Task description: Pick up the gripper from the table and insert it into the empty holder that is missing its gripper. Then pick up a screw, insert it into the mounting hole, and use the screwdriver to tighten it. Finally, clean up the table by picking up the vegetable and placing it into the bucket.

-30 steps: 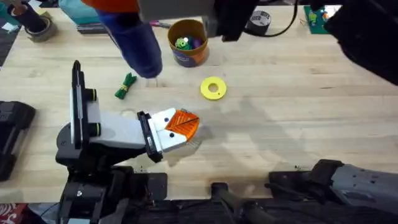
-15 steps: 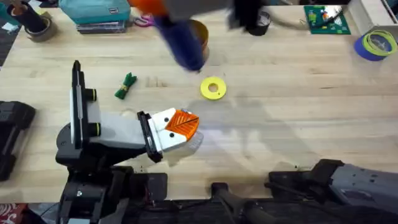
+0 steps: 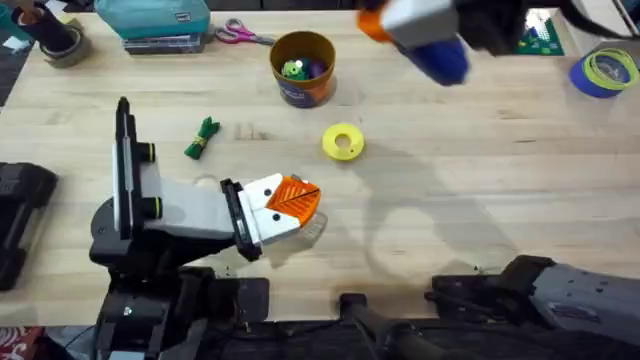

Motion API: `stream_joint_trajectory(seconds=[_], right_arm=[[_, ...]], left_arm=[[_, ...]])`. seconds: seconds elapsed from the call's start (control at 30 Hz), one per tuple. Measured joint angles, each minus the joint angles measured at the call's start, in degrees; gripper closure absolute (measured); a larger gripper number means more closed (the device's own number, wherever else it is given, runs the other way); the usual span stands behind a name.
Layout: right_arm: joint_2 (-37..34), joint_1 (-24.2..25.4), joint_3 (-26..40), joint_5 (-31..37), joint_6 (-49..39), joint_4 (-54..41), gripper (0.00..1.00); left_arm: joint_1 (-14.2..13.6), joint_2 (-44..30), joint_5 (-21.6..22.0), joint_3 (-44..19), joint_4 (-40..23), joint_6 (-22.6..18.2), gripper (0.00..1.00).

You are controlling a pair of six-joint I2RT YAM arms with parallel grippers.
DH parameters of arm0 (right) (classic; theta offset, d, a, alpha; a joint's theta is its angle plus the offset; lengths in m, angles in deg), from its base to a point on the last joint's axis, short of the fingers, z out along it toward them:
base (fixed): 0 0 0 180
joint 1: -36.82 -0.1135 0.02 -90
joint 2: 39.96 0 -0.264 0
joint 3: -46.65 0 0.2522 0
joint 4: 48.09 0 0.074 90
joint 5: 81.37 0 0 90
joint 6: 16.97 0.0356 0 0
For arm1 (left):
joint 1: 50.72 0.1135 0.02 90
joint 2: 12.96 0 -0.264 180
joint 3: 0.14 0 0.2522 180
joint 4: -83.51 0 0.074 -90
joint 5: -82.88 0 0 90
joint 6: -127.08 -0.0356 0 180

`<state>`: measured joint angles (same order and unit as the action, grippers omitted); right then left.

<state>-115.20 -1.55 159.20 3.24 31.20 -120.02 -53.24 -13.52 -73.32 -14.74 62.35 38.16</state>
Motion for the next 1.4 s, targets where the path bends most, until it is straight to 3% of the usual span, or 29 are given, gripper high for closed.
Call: stream_joint_trajectory(seconds=[0.2,0.37,0.73,0.9,1.23,1.3,1.4], right_arm=[[-4.2,5.3,0.1,4.4,-6.9,-9.1,0.977],[-10.4,11.9,-1.9,5.4,-10.6,-6.8,0.977],[-20.0,24.4,-23.6,6.2,-21.7,10.8,0.977],[-24.7,27.0,-27.7,6.5,-26.2,14.9,0.977],[-28.2,27.7,-27.8,7.6,-28.6,16.6,0.965],[-28.2,27.7,-27.8,7.7,-28.9,16.5,0.727],[-28.2,27.7,-27.8,8.2,-29.0,16.6,0.270]], left_arm=[[0.0,0.0,0.0,0.0,0.0,0.0,0.984],[0.0,0.0,0.0,0.0,0.0,0.0,0.984],[0.0,0.0,0.0,0.0,0.0,0.0,0.984],[0.0,0.0,0.0,0.0,0.0,0.0,0.984],[0.0,0.0,0.1,0.0,0.0,0.0,0.984],[0.0,0.0,0.2,0.0,0.0,0.0,0.984],[0.0,0.0,0.3,0.0,0.0,0.0,0.984]])
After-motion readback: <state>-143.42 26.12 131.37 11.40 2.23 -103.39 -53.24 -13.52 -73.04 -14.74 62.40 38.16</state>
